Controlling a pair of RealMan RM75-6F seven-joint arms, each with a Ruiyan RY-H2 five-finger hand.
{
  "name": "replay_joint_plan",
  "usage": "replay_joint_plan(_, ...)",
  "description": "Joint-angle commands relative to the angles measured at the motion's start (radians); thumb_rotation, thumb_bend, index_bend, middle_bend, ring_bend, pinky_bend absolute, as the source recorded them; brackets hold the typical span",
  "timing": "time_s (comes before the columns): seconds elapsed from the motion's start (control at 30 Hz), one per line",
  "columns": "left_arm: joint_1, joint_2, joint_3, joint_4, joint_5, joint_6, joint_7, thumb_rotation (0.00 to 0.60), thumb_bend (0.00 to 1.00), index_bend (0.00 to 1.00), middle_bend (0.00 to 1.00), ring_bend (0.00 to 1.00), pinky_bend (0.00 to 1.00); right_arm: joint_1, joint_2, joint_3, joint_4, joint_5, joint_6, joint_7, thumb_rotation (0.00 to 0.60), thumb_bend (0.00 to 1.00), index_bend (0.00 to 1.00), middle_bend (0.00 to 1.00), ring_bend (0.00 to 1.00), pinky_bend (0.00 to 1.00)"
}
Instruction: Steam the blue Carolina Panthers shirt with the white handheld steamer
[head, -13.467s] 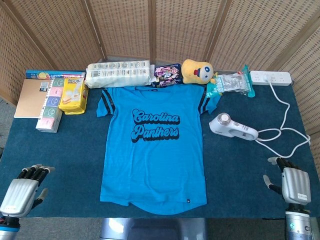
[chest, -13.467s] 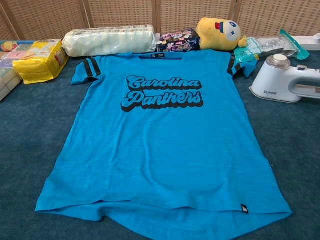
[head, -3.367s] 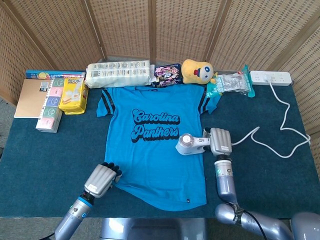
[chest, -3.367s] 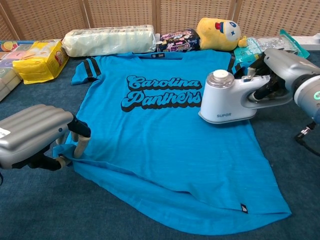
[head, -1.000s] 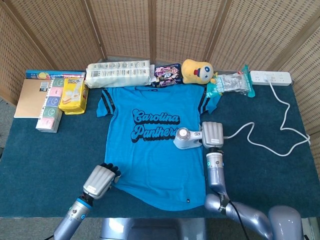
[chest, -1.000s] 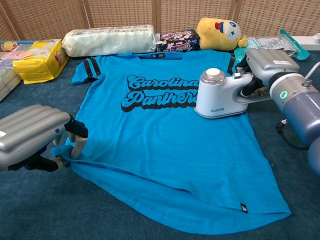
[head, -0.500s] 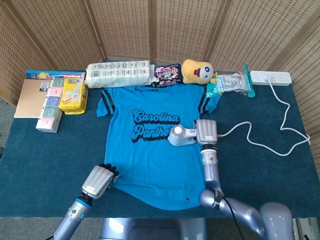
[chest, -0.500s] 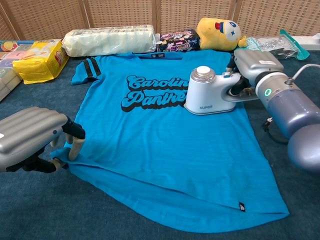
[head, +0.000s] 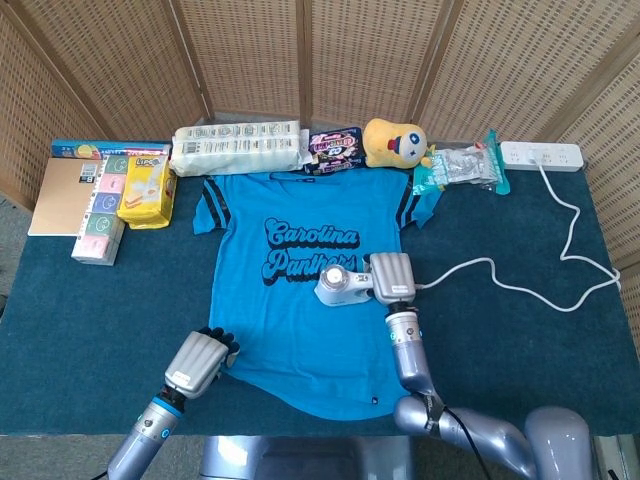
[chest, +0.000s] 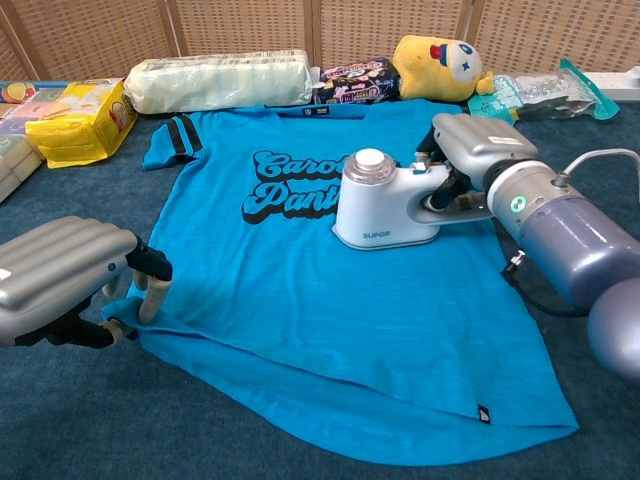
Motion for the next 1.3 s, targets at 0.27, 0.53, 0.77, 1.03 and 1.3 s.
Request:
replay_joint_plan(0.27, -0.002, 0.002, 0.000, 0.003, 0.009, 0.002, -0.011, 0.600, 0.48, 0.66, 0.53, 0.44, 0.49, -0.060, 0.073, -0.080, -0.172, -0.029, 0.025, -0.026, 0.600, 0.36, 0.68, 0.69, 0.74, 0.70)
replay_joint_plan(0.53, -0.001, 0.006, 0.010, 0.004, 0.028, 0.006, -0.018, 0.600, 0.48, 0.66, 0.53, 0.44, 0.49, -0.122, 0.162, -0.151, -0.345, -0.029, 0.055, -0.065, 0.600, 0.36, 0.68, 0.69, 0.74, 0.70)
replay_joint_plan(0.77, 0.001, 0.017, 0.016, 0.003, 0.037, 0.008, -0.020, 0.600, 0.48, 0.66, 0.53, 0.44, 0.49, -0.165, 0.223, -0.190, -0.435, -0.028, 0.080, -0.073, 0.600, 0.36, 0.68, 0.69, 0.74, 0.70)
replay_joint_plan(1.03, 0.002, 0.023, 0.013, 0.007, 0.037, 0.007, -0.024, 0.600, 0.48, 0.66, 0.53, 0.44, 0.49, -0.223, 0.301, -0.237, -0.527, -0.036, 0.114, -0.055, 0.600, 0.36, 0.68, 0.69, 0.74, 0.70)
replay_joint_plan(1.3, 0.000, 0.018, 0.012, 0.007, 0.037, 0.001, -0.019, 0.600, 0.48, 0.66, 0.53, 0.44, 0.49, -0.242, 0.314, -0.251, -0.553, -0.053, 0.119, -0.039, 0.600, 0.35, 0.68, 0.69, 0.74, 0.69)
